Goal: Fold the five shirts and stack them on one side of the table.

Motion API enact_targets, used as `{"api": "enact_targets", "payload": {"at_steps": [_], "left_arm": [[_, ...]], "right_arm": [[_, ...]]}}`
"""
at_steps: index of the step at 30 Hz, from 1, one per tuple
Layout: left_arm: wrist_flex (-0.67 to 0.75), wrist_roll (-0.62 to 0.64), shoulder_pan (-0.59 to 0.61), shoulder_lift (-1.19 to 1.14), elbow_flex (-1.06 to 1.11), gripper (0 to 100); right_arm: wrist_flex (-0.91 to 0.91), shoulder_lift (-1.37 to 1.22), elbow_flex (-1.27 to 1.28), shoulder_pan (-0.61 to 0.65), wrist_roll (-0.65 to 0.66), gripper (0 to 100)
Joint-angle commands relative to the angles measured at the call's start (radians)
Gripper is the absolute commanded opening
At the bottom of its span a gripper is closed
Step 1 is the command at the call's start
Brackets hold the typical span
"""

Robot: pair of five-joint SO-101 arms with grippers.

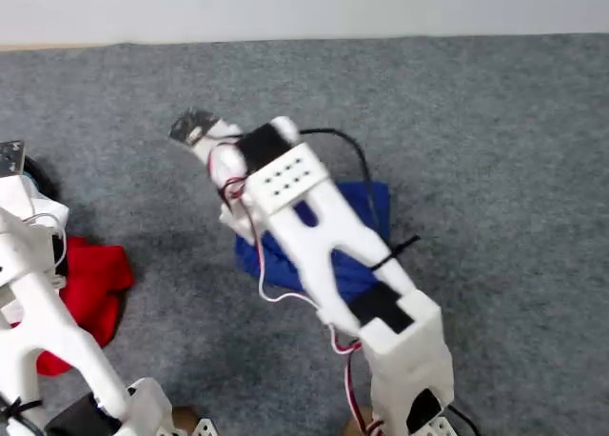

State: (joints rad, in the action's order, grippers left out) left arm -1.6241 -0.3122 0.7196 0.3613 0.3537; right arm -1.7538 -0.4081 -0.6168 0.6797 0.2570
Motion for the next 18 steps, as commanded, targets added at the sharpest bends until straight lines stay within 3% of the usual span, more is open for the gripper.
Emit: {"api": "enact_targets", "payload": {"at_steps": [1,5,10,18], "left_arm": [[0.015,0.000,-0.005,0.032,-0.002,1],[0.015,0.000,-0.005,0.032,-0.002,1],[0.015,0.000,-0.005,0.032,-0.002,1],[0.015,0.000,-0.005,0.032,-0.002,1]], "right_arm": [[-0.035,0.087,-0.008,-0.097,-0.008,9.8],[-0.028,-0.005,-0.008,-0.173,0.018,0.6],[0.010,-0.189,-0.012,-0.203,0.074,0.9],[-0.045,-0.265,-0.009,-0.042,0.072,0.9]]}}
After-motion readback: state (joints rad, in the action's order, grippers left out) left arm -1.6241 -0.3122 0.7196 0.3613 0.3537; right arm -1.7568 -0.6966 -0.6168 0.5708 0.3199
